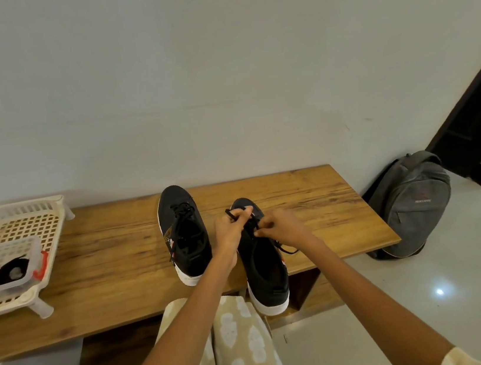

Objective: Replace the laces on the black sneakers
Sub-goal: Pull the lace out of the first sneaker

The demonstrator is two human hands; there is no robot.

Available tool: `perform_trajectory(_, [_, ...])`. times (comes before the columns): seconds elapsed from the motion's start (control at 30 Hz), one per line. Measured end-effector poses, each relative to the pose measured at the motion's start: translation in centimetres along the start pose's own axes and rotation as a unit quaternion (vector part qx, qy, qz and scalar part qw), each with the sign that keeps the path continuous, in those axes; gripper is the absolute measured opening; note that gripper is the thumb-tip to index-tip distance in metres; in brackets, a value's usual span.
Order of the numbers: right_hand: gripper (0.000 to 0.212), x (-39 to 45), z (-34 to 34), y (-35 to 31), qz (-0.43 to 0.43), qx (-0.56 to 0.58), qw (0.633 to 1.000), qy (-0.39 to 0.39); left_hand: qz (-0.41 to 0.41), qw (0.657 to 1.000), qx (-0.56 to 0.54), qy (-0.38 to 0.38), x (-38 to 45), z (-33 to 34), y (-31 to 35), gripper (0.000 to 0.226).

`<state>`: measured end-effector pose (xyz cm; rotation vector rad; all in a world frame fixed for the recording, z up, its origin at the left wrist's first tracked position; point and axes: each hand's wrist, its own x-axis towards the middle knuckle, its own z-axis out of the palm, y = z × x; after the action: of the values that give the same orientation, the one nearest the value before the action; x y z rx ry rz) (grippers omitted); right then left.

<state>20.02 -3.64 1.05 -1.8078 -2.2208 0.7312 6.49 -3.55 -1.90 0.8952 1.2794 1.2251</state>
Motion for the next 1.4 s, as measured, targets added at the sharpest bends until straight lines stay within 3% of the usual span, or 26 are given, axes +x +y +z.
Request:
perform_trajectory(0.2, [0.027,1.0,-1.3,-1.4,-0.007,0.031,0.998,0.054,0.003,0.994,0.068,-0.085,0.1,-1.0,-1.2,0.019])
perform_trajectory(0.37, [0.018,2.5,-2.1,-2.5,0.041,0.233,0.961,0.145,0.011,0.99,0.096,-0.103,0.2,-1.6,-2.5,0.021])
perform_trajectory(0.63, [0.021,3.2,0.7,-0.9,0.11,0.168,0.973,0.112,-0.086,0.993,-0.037,0.066,0.7,-1.2,-2.5,0.016])
perform_trajectory(0.67, [0.027,2.8,1.0,-0.7,0.117,0.164,0.974,0.103,-0.086,0.993,-0.004,0.075,0.9,-1.2,-2.6,0.02])
perform_trajectory(0.73, [0.034,1.4,1.4,-0.4,0.11,0.169,0.973,0.11,-0.07,0.986,0.127,0.078,0.9,-1.0,-2.7,0.049])
perform_trajectory(0.8, [0.035,-0.4,2.0,-0.1,0.087,0.164,0.974,0.127,-0.007,0.964,0.254,0.08,0.2,-0.9,-2.8,0.082])
perform_trajectory(0.83, [0.037,-1.3,2.3,0.0,0.079,0.154,0.977,0.123,0.047,0.945,0.311,0.09,-0.3,-0.8,-2.8,0.088])
perform_trajectory(0.93, [0.039,-2.6,3.3,0.9,0.077,0.14,0.982,0.096,0.228,0.847,0.473,0.08,-0.8,-1.1,-3.1,0.059])
perform_trajectory(1.0, [0.04,-2.6,3.4,1.1,0.081,0.139,0.982,0.102,0.257,0.813,0.519,0.055,-0.2,-1.2,-3.2,0.033])
perform_trajectory(1.13, [0.04,-2.4,3.1,0.8,0.072,0.091,0.987,0.107,0.233,0.788,0.57,-0.001,0.9,-0.9,-1.9,0.022])
perform_trajectory(1.3, [0.039,-2.1,3.0,0.9,0.075,0.091,0.987,0.111,0.263,0.758,0.587,-0.111,2.2,-0.8,-0.3,0.014])
perform_trajectory(1.37, [0.039,-1.9,2.9,0.7,0.061,0.068,0.989,0.114,0.249,0.78,0.559,-0.13,2.6,-1.1,-1.0,0.011])
perform_trajectory(1.4, [0.038,-1.7,2.8,0.6,0.052,0.055,0.991,0.112,0.228,0.812,0.522,-0.127,2.8,-1.3,-1.5,0.015])
